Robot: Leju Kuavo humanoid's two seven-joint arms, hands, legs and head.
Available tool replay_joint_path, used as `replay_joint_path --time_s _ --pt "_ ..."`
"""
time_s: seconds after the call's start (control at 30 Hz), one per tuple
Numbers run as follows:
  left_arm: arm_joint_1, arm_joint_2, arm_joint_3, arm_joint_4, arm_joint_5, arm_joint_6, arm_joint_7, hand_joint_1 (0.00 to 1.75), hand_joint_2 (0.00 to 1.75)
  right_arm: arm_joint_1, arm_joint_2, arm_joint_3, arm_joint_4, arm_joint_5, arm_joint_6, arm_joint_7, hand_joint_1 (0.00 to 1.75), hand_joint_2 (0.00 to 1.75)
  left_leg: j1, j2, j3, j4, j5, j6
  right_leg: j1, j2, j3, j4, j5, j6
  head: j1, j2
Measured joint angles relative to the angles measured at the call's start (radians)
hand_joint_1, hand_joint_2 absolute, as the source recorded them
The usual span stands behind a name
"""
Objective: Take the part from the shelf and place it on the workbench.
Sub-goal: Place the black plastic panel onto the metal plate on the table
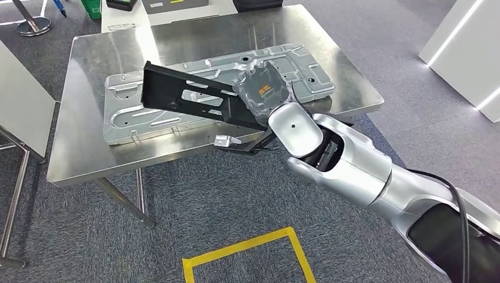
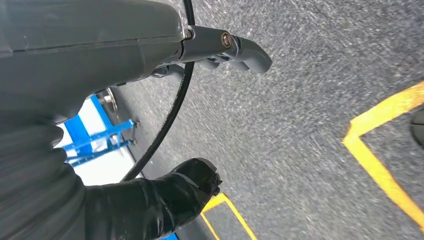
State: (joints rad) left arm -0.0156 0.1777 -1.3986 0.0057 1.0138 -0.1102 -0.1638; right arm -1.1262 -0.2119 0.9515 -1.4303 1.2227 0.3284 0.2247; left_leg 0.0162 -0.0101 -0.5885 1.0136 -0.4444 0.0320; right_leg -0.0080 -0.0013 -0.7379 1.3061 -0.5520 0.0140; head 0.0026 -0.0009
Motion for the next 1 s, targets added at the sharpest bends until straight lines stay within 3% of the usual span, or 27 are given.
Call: replay_joint_path --time_s 0.07,0.13,0.27,0.33,0.4,0.47,0.5,0.53,0.6,0.67,0.73,0.8,0.83,0.93,0.97,1.0 --pt "0.0 -0.002 0.0 0.0 -0.005 -0.002 0.006 0.0 1.75 -0.004 0.011 0.001 0.012 0.002 0.001 -0.002 1.75 1.75 0.0 -0.005 0.016 0.004 -0.016 -0.005 0.002 0.0 0.044 -0.126 0.091 -0.009 0.0 0.0" --pt "-0.001 -0.004 0.0 0.0 -0.008 -0.004 0.009 0.0 1.75 -0.011 0.022 0.002 0.024 0.006 0.001 -0.003 1.75 1.75 -0.004 -0.007 0.023 0.008 -0.028 -0.014 0.006 0.001 0.089 -0.229 0.131 -0.02 0.0 0.0" --pt "-0.004 -0.005 0.0 0.0 -0.01 -0.006 0.01 0.0 1.75 -0.017 0.037 0.007 0.039 0.013 0.001 -0.007 1.75 1.75 -0.005 -0.005 0.026 0.007 -0.039 -0.034 0.006 0.002 0.11 -0.265 0.118 -0.038 0.0 0.0" --pt "-0.004 -0.006 0.0 0.0 -0.01 -0.006 0.01 0.0 1.75 -0.022 0.044 0.007 0.043 0.013 0.003 -0.009 1.75 1.75 -0.004 0.0 0.006 0.055 -0.062 -0.044 0.0 0.001 0.129 -0.28 0.114 -0.048 0.0 0.0" --pt "-0.004 -0.006 0.0 0.0 -0.01 -0.007 0.01 0.0 1.75 -0.027 0.047 0.008 0.046 0.013 0.005 -0.011 1.75 1.75 -0.002 0.003 -0.063 0.175 -0.102 -0.051 0.0 0.0 0.143 -0.284 0.106 -0.054 -0.001 0.0" --pt "-0.003 -0.006 0.001 0.0 -0.01 -0.007 0.01 0.0 1.75 -0.027 0.049 0.012 0.05 0.013 0.01 -0.013 1.75 1.75 -0.001 0.004 -0.133 0.266 -0.107 -0.055 0.0 0.0 0.157 -0.284 0.093 -0.054 -0.001 0.0" --pt "-0.001 -0.006 0.001 0.0 -0.01 -0.007 0.01 0.0 1.75 -0.026 0.049 0.014 0.052 0.013 0.012 -0.013 1.75 1.75 -0.001 0.004 -0.145 0.262 -0.081 -0.056 0.0 0.0 0.166 -0.283 0.086 -0.053 -0.001 0.0" --pt "0.0 -0.006 0.001 0.0 -0.01 -0.007 0.01 0.0 1.75 -0.026 0.049 0.016 0.054 0.013 0.013 -0.013 1.75 1.75 0.0 0.004 -0.137 0.221 -0.039 -0.055 0.0 0.0 0.177 -0.283 0.078 -0.051 -0.001 0.0" --pt "0.004 -0.006 0.001 0.0 -0.011 -0.006 0.01 0.0 1.75 -0.027 0.05 0.016 0.057 0.013 0.014 -0.013 1.75 1.75 -0.001 0.006 -0.095 0.095 0.04 -0.05 0.001 0.002 0.193 -0.283 0.061 -0.044 -0.001 0.0" --pt "0.002 -0.006 0.001 0.0 -0.012 -0.006 0.009 0.0 1.75 -0.029 0.051 0.016 0.06 0.012 0.017 -0.013 1.75 1.75 -0.006 0.008 -0.062 0.018 0.054 -0.039 0.003 0.004 0.199 -0.282 0.051 -0.033 0.0 0.0" --pt "0.0 -0.006 0.002 0.0 -0.013 -0.006 0.009 0.0 1.75 -0.03 0.051 0.016 0.061 0.011 0.019 -0.013 1.75 1.75 -0.008 0.006 -0.05 0.004 0.037 -0.025 0.005 0.004 0.202 -0.278 0.049 -0.023 0.0 0.0" --pt "0.002 -0.006 0.002 0.0 -0.013 -0.006 0.009 0.0 1.75 -0.031 0.051 0.016 0.062 0.01 0.02 -0.013 1.75 1.75 -0.007 0.005 -0.033 -0.003 0.03 -0.012 0.003 0.002 0.194 -0.247 0.042 -0.014 0.0 0.0" --pt "0.003 -0.006 0.002 0.0 -0.013 -0.006 0.009 0.0 1.75 -0.033 0.051 0.016 0.062 0.01 0.02 -0.013 1.75 1.75 -0.006 0.005 -0.023 -0.006 0.026 -0.006 0.001 0.002 0.174 -0.207 0.03 -0.01 0.0 0.0" --pt "0.003 -0.006 0.002 0.0 -0.013 -0.006 0.009 0.0 1.75 -0.035 0.051 0.016 0.064 0.01 0.02 -0.013 1.75 1.75 -0.008 0.004 -0.006 -0.007 0.01 0.007 0.001 0.002 0.055 -0.029 -0.032 -0.004 0.0 0.0" --pt "0.002 -0.006 0.002 0.0 -0.013 -0.006 0.009 0.0 1.75 -0.034 0.051 0.016 0.065 0.009 0.02 -0.013 1.75 1.75 -0.009 0.003 0.001 -0.006 0.003 0.008 0.001 0.002 0.022 0.003 -0.038 -0.005 0.0 0.0" --pt "0.002 -0.006 0.002 0.0 -0.013 -0.006 0.014 0.0 1.75 -0.032 0.051 0.016 0.066 0.004 0.019 -0.015 1.75 1.75 -0.011 0.002 0.009 -0.005 -0.004 0.009 0.002 0.002 0.007 0.001 -0.024 -0.007 0.0 0.0"
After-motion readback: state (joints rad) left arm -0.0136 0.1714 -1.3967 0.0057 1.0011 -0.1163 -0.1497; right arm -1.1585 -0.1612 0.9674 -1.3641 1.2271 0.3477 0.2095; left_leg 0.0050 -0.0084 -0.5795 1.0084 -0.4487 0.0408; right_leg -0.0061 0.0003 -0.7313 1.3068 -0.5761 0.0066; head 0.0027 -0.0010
